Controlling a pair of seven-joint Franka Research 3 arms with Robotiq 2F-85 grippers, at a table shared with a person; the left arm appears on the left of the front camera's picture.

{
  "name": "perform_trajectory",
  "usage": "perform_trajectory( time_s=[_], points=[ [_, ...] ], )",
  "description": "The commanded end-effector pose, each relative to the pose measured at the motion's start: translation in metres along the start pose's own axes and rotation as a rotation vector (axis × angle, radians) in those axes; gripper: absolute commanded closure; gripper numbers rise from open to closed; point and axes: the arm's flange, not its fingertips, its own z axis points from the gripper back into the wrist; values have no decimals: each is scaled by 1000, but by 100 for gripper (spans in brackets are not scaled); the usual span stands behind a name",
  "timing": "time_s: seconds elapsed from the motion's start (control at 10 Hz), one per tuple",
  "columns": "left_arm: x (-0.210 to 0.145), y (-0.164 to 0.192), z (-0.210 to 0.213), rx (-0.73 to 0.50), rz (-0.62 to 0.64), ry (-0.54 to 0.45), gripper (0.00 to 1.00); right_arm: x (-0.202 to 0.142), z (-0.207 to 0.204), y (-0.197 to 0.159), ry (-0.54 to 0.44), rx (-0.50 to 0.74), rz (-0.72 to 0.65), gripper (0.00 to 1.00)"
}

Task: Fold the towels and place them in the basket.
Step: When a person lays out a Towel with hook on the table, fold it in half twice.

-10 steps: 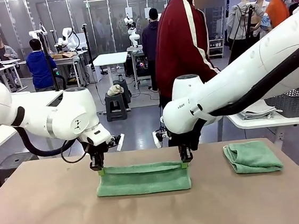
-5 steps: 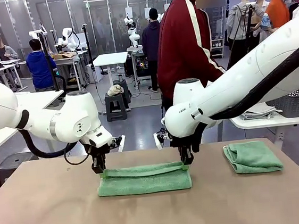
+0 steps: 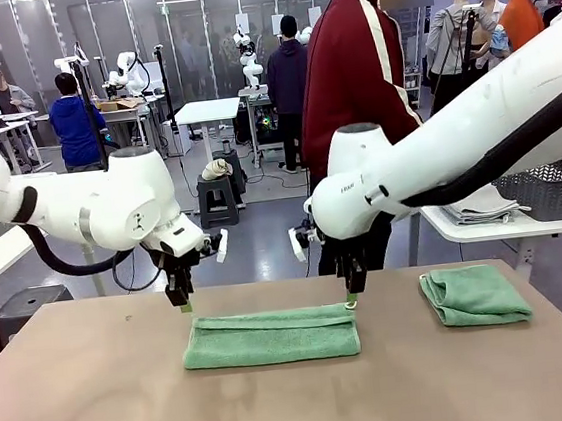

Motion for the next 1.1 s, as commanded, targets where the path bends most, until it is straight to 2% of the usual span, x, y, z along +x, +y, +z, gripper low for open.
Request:
perform_trajectory(
  time_s=[0.0, 0.1, 0.3, 0.4, 0.5, 0.6, 0.8, 0.9, 1.0],
  points=[
    [-14, -39, 45, -55, -2, -87, 41, 5, 47, 43, -20, 76, -182, 22],
    [-23, -61, 64, -75, -7, -138, 41, 10, 66, 68, -43, 83, -326, 22],
    [-57, -99, 91, -53, -2, -309, 41, 10, 88, 109, -163, 38, -742, 22],
    [-77, -110, 96, -13, 24, -380, 41, 6, 89, 119, -203, 22, -893, 22],
    [-98, -114, 98, -1, 26, -439, 41, 1, 89, 126, -218, 67, -1014, 22],
    [-122, -115, 99, -9, 17, -515, 41, -6, 89, 132, -229, 142, -1110, 22],
    [-163, -109, 93, -10, 11, -664, 41, -8, 91, 145, -173, 246, -1283, 22],
    [-182, -107, 89, -15, -11, -755, 41, -5, 91, 148, -177, 269, -1275, 22],
    [-200, -104, 84, -38, -19, -847, 41, -6, 96, 150, -196, 183, -1156, 22]
  ],
)
